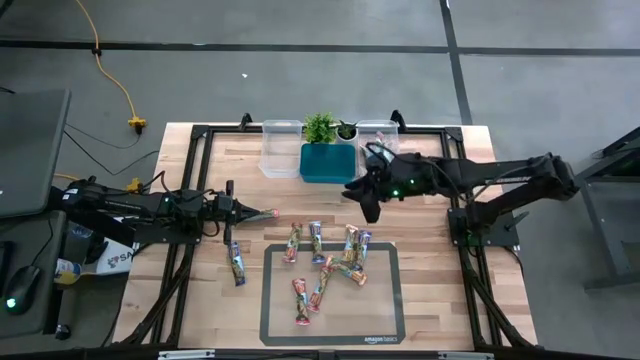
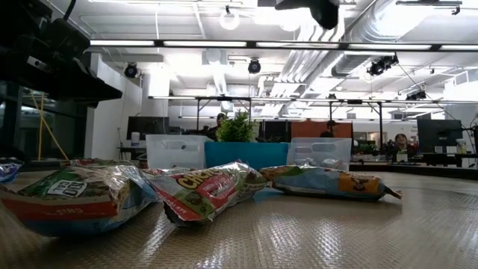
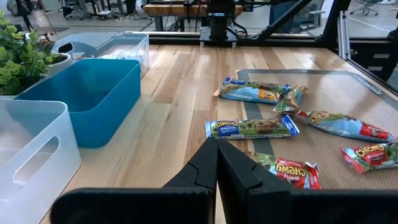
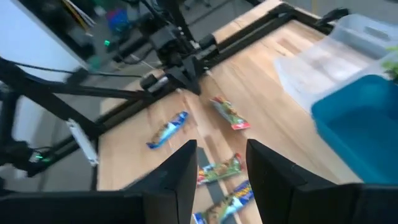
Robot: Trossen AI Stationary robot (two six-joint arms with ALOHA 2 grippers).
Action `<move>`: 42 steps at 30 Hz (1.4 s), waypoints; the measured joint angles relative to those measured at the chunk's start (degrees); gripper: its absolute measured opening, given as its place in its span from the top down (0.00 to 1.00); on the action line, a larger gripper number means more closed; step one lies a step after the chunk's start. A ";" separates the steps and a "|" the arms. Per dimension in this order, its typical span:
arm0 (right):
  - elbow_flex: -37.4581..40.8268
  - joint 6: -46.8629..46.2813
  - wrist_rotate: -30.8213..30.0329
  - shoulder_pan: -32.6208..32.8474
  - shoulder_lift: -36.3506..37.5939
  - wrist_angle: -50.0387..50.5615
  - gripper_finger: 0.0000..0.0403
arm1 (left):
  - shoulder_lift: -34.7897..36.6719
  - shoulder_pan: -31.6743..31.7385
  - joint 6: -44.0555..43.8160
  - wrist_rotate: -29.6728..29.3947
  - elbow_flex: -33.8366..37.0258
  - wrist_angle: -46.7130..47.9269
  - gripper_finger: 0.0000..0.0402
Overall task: Pick and place Granola Bars by type
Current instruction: Put the yellow granola bar into the right transparent bin
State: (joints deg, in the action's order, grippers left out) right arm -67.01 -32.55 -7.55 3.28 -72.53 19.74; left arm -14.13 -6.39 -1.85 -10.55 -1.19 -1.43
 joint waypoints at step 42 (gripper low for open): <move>-14.58 -7.05 7.65 16.27 -35.57 22.02 0.68 | 0.02 0.00 0.00 -0.39 0.02 0.00 1.00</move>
State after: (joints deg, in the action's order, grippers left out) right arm -81.59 -39.59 0.11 19.55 -108.09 41.76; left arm -14.11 -6.39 -1.85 -10.94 -1.17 -1.43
